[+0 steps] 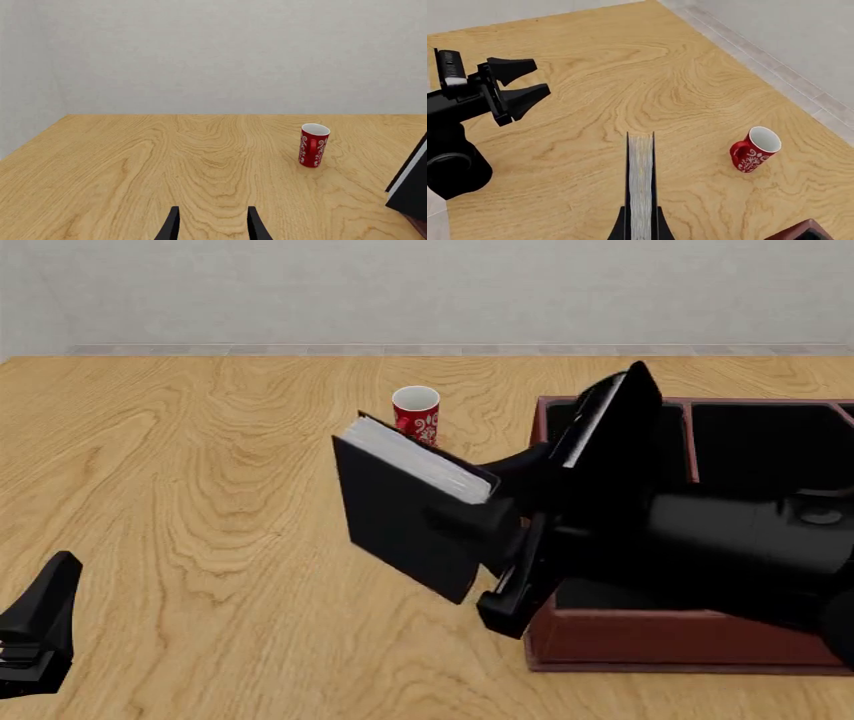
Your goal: Pick up the book and place it in the left compartment of the caddy.
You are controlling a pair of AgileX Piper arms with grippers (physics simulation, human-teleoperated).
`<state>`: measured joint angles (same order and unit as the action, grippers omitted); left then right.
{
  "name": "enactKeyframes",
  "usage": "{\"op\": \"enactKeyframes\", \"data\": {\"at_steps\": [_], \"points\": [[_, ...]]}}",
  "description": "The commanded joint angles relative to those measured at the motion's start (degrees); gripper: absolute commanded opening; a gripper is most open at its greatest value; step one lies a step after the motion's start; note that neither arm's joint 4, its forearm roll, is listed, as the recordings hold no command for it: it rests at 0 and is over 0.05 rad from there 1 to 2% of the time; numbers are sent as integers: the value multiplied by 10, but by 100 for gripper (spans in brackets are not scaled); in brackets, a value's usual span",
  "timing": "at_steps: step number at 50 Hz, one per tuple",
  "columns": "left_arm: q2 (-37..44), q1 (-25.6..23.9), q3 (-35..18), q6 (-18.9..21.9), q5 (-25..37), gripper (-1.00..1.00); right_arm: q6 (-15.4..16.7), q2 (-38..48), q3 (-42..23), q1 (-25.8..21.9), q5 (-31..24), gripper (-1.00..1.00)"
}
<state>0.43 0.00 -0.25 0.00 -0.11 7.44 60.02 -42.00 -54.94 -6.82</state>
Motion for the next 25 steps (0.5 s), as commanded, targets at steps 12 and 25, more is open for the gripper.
{"op": "enactKeyframes", "data": {"at_steps": [12,25], "points": [[0,0,0,0,0,100,7,-40,-27,28,-33,-100],[0,0,0,0,0,100,11,-55,-40,38,-51,-100]]}}
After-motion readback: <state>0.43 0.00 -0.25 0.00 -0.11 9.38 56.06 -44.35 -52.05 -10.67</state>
